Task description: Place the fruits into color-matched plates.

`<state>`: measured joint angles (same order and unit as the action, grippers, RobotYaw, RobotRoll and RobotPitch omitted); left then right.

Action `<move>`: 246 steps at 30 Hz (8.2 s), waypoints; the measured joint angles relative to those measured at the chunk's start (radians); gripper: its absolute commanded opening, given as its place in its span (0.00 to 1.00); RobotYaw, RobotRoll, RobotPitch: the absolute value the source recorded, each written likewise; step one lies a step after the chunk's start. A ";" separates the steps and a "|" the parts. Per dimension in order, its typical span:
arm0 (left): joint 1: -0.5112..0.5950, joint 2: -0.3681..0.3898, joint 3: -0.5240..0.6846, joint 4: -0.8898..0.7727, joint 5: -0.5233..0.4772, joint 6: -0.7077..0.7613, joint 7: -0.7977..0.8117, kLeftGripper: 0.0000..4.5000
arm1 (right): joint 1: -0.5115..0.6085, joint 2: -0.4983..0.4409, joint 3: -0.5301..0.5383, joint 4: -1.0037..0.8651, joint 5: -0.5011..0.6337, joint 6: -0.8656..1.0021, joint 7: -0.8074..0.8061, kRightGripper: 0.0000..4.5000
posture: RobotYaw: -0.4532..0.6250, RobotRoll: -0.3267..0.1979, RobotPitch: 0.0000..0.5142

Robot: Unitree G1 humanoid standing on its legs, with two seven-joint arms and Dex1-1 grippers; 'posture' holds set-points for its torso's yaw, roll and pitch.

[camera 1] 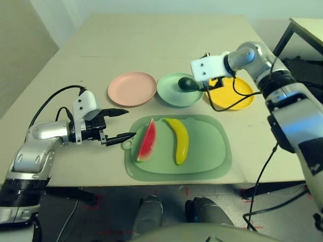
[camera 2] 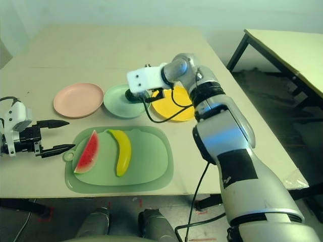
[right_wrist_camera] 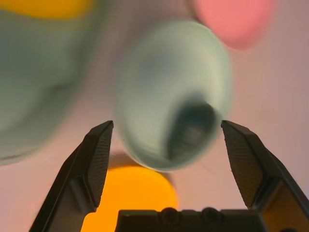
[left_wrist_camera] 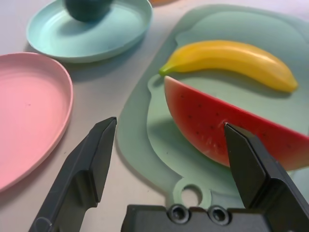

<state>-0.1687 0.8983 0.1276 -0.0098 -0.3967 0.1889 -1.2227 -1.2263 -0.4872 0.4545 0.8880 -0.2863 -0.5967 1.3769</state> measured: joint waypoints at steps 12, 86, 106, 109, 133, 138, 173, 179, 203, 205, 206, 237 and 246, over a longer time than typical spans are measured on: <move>0.002 0.062 -0.033 0.015 -0.008 -0.020 -0.180 1.00 | 0.309 -0.060 0.085 -0.724 0.116 0.128 0.189 0.99 | 0.49 0.62 0.12; -0.081 0.007 0.015 -0.029 -0.068 0.160 0.047 1.00 | -0.097 -0.062 0.196 0.435 -0.343 0.051 -0.476 0.35 | 0.52 0.62 0.17; 0.002 0.060 0.068 -0.070 -0.074 0.169 0.040 1.00 | -0.057 -0.034 0.182 0.475 -0.387 0.134 -0.621 0.89 | 0.53 0.62 0.18; 0.001 0.051 0.067 -0.070 -0.073 0.168 0.040 1.00 | -0.057 -0.034 0.180 0.475 -0.387 0.134 -0.622 0.99 | 0.53 0.62 0.18; -0.039 0.040 0.011 -0.013 -0.008 0.039 -0.024 1.00 | 0.207 -0.044 -0.166 -0.131 0.121 0.314 -0.056 0.99 | 0.50 0.62 0.18; -0.100 0.072 -0.032 0.059 0.074 -0.115 -0.085 1.00 | 0.562 -0.115 -0.299 -0.722 0.365 0.880 -0.044 0.99 | 0.50 0.62 0.18; -0.595 -0.101 -0.584 0.504 0.346 -0.818 -0.381 1.00 | 1.145 0.066 -0.597 -1.222 0.837 1.055 -0.488 0.99 | 0.45 0.62 0.15; -0.594 -0.134 -0.587 0.495 0.364 -0.779 -0.381 1.00 | 1.176 0.051 -0.588 -1.221 0.834 1.032 -0.492 0.99 | 0.46 0.62 0.15; -0.587 -0.076 -0.643 0.418 0.337 -0.631 -0.380 0.32 | 1.263 -0.101 -0.417 -1.167 0.724 0.662 -0.204 1.00 | 0.47 0.62 0.16; -0.587 -0.075 -0.644 0.418 0.329 -0.624 -0.380 0.32 | 1.258 -0.102 -0.408 -1.154 0.720 0.657 -0.200 1.00 | 0.47 0.62 0.16; -0.588 -0.075 -0.644 0.420 0.324 -0.621 -0.381 0.32 | 1.253 -0.102 -0.405 -1.152 0.720 0.657 -0.201 1.00 | 0.47 0.62 0.16; -1.014 -0.176 -0.590 1.299 0.809 -0.707 0.259 0.31 | 1.219 0.003 -0.406 -1.149 0.725 0.630 -0.373 1.00 | 0.44 0.62 0.16; -1.045 -0.253 -0.618 1.350 0.941 -0.632 0.527 0.31 | 1.251 0.003 -0.403 -1.156 0.723 0.634 -0.395 1.00 | 0.42 0.62 0.18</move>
<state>-1.2134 0.6456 -0.4899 1.3399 0.5442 -0.4426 -0.6958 0.0251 -0.4847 0.0519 -0.2681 0.4369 0.0376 0.9817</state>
